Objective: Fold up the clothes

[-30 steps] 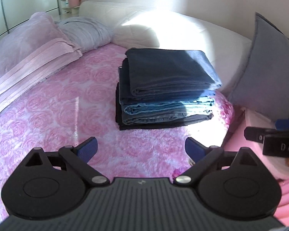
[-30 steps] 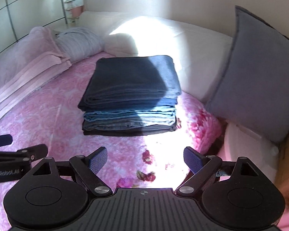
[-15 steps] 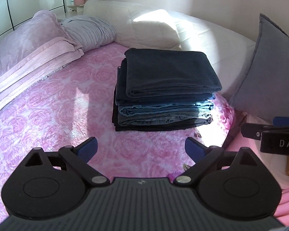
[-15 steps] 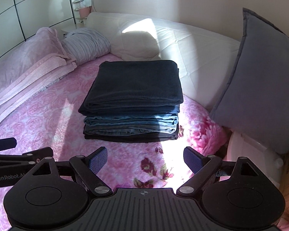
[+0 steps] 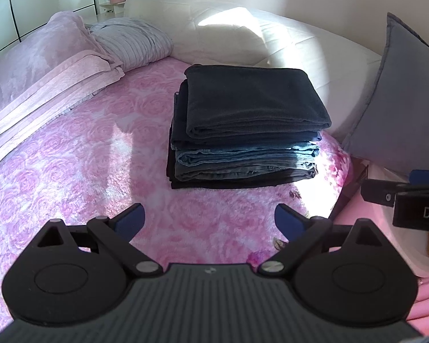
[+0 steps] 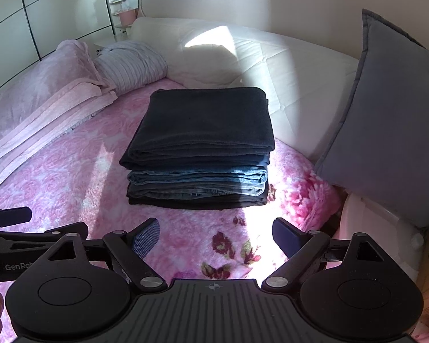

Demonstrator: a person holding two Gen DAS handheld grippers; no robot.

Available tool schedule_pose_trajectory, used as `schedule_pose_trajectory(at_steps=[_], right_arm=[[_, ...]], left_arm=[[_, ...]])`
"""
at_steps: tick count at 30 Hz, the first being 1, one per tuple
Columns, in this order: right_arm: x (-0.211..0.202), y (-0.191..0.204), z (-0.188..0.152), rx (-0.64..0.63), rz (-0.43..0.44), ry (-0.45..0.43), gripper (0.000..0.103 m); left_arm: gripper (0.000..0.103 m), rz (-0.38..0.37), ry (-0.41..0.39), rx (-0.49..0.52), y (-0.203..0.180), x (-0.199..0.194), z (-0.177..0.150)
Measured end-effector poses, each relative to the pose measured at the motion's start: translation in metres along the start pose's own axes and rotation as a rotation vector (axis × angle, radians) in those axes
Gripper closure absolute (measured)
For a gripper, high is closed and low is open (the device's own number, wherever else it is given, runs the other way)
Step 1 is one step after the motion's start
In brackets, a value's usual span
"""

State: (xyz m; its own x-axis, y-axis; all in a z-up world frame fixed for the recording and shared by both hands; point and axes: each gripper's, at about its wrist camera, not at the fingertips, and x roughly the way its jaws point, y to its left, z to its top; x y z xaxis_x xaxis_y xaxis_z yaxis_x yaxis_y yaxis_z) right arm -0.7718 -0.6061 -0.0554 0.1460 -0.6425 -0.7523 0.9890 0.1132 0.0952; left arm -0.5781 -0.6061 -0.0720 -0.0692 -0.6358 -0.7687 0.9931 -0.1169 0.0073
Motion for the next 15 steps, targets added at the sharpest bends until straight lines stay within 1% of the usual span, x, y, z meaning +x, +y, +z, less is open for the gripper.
schedule_pose_trajectory(at_steps=[15], right_arm=[[-0.0055, -0.0024, -0.0004, 0.009, -0.012, -0.019, 0.014]], left_arm=[[0.007, -0.004, -0.005, 0.003, -0.0045, 0.0018, 0.0039]])
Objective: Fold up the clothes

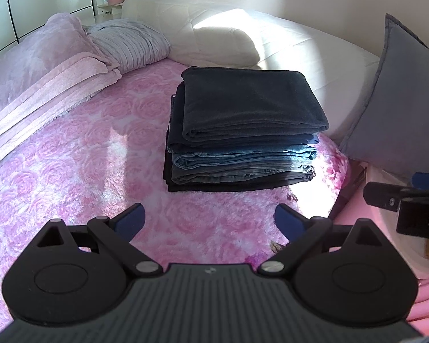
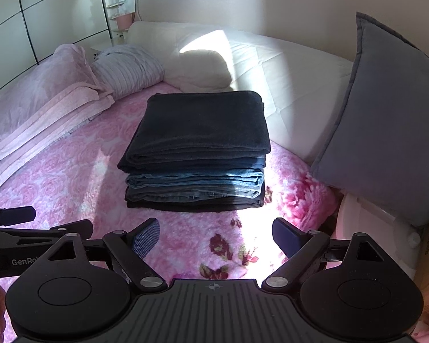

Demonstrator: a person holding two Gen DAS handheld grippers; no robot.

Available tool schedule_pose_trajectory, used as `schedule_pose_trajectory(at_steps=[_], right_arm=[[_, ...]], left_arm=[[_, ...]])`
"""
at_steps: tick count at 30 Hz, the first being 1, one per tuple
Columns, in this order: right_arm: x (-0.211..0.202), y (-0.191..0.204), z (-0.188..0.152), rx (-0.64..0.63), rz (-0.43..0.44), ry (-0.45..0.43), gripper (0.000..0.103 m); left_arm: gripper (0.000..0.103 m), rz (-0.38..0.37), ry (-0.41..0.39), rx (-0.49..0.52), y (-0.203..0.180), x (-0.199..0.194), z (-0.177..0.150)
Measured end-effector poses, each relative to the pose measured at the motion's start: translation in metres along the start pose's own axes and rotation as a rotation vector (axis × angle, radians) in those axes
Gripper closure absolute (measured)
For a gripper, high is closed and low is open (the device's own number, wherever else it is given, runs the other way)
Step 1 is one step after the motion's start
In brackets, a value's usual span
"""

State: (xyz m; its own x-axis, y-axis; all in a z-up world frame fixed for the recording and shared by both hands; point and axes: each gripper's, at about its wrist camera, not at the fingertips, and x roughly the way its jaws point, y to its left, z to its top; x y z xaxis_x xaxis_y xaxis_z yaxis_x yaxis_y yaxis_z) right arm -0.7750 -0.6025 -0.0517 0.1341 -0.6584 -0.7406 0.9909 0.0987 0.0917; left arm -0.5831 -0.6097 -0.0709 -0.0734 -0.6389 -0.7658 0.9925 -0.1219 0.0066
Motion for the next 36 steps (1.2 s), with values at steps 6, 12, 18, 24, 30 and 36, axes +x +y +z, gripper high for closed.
schedule_pose_trajectory(at_steps=[6, 12, 18, 24, 30, 36], right_arm=[[0.0017, -0.0011, 0.0028, 0.001, -0.001, -0.001, 0.014], [0.0031, -0.0011, 0.0044, 0.000, -0.001, -0.004, 0.015], [0.0054, -0.0018, 0.0064, 0.001, 0.000, -0.003, 0.015], [0.0056, -0.0027, 0.0070, 0.000, 0.003, -0.011, 0.015], [0.0074, -0.0040, 0.0078, 0.002, 0.007, -0.007, 0.014], [0.0091, -0.0028, 0.0063, 0.005, 0.009, 0.004, 0.015]], left_arm=[[0.007, -0.008, -0.003, -0.006, 0.0000, 0.0024, 0.0017], [0.007, -0.009, -0.002, -0.002, -0.0007, 0.0049, 0.0025], [0.007, -0.010, -0.007, 0.004, -0.0009, 0.0066, 0.0035], [0.007, -0.009, -0.013, 0.003, -0.0015, 0.0080, 0.0046], [0.007, -0.003, -0.013, 0.003, -0.0012, 0.0095, 0.0050], [0.007, -0.006, -0.017, -0.011, 0.0010, 0.0098, 0.0042]])
